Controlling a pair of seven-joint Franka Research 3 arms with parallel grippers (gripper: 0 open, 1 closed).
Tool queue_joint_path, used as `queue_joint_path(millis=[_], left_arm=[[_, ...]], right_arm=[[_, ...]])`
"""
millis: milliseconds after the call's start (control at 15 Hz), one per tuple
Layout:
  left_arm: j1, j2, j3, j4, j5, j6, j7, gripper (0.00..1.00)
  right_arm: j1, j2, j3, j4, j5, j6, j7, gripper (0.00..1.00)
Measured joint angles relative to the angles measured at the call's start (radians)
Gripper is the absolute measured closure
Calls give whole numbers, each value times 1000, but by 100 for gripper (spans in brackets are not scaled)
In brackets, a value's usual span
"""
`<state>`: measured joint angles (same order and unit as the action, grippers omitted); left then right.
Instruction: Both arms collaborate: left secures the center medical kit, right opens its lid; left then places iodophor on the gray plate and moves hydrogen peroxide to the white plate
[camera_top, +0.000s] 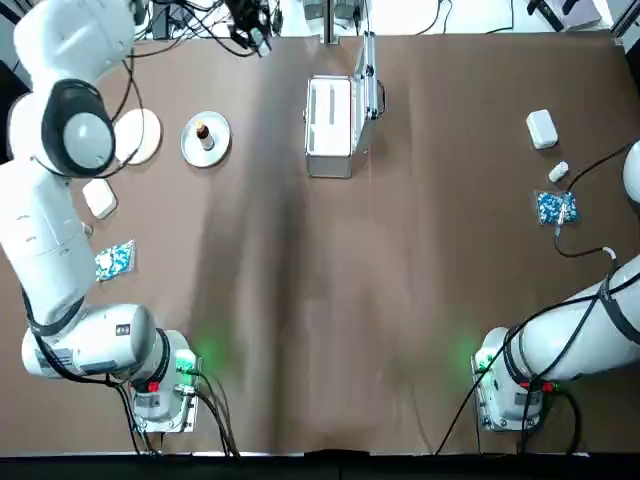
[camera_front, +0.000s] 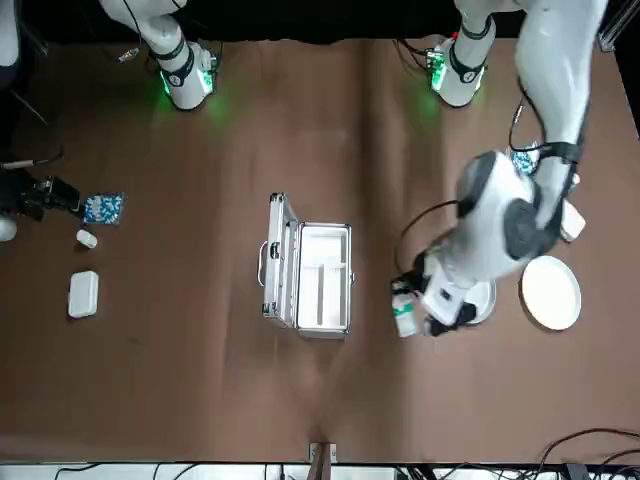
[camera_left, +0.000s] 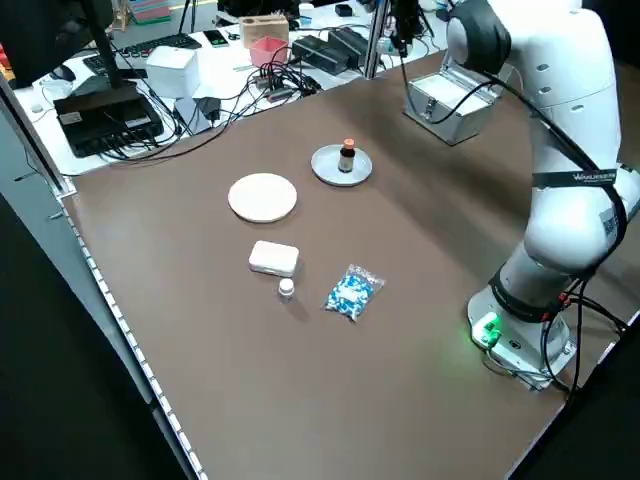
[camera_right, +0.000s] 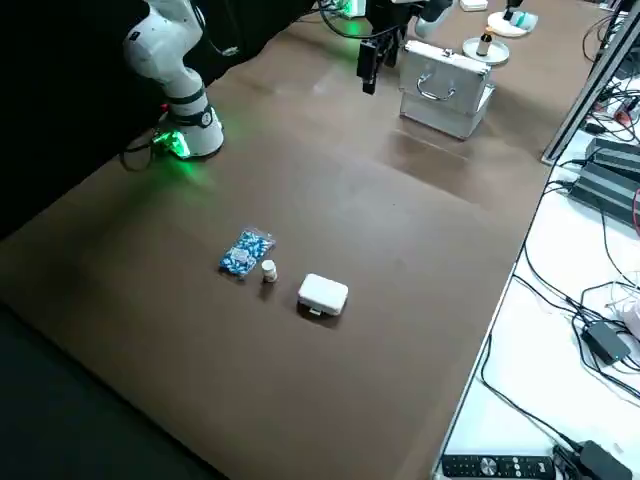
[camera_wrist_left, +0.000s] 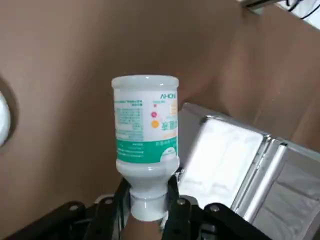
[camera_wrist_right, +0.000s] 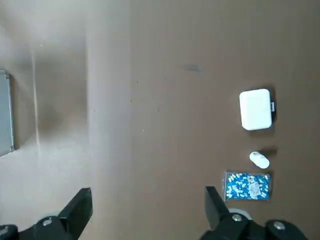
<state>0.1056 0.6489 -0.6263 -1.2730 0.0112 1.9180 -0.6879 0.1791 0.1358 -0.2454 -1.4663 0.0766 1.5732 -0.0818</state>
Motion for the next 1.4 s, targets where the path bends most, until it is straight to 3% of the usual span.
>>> queue_joint_path(millis=[200, 867, 1000, 1400], left_arm=[[120, 0, -44, -4, -18, -80, 50, 68], [403, 24, -45, -14, -265, -279, 77, 68], [485, 41, -43, -16, -329, -319, 55, 68], [605, 77, -42, -18, -444, -362, -145, 68]], right_arm=[[0, 0, 0, 0, 0, 0, 0, 0], [19, 0, 1, 0, 1, -4, 1, 0], [19, 0, 1, 0, 1, -4, 1, 0], [20, 0, 1, 0, 1, -4, 1, 0]])
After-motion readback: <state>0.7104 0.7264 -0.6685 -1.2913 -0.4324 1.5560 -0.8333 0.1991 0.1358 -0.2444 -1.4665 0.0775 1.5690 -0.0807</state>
